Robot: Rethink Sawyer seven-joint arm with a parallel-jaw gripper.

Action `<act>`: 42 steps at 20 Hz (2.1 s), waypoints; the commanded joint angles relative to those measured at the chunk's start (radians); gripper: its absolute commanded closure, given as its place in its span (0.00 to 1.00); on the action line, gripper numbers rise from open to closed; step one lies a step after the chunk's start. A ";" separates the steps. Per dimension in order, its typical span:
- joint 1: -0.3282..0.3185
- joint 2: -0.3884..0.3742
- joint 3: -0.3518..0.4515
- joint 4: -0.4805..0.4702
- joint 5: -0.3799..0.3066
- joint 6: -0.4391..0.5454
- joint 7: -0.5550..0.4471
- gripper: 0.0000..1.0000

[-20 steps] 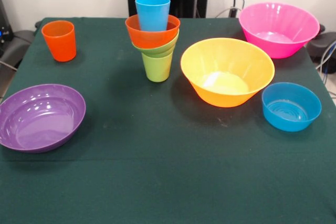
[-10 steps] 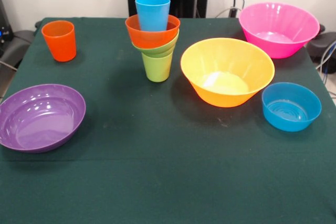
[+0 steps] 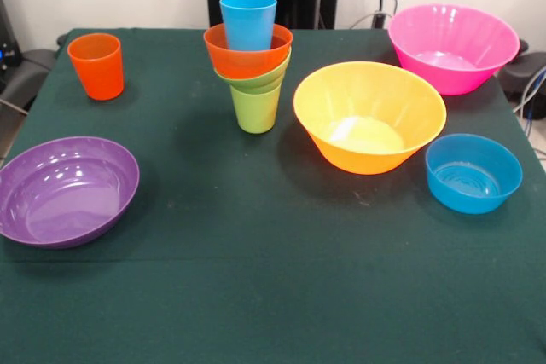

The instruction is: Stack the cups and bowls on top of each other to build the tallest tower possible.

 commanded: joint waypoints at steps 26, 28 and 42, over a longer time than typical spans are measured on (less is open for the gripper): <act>-0.027 0.060 0.043 0.036 -0.134 -0.081 -0.081 1.00; -0.030 0.067 0.046 0.038 -0.142 -0.088 -0.079 1.00; -0.006 0.111 0.038 0.041 -0.192 -0.169 -0.005 1.00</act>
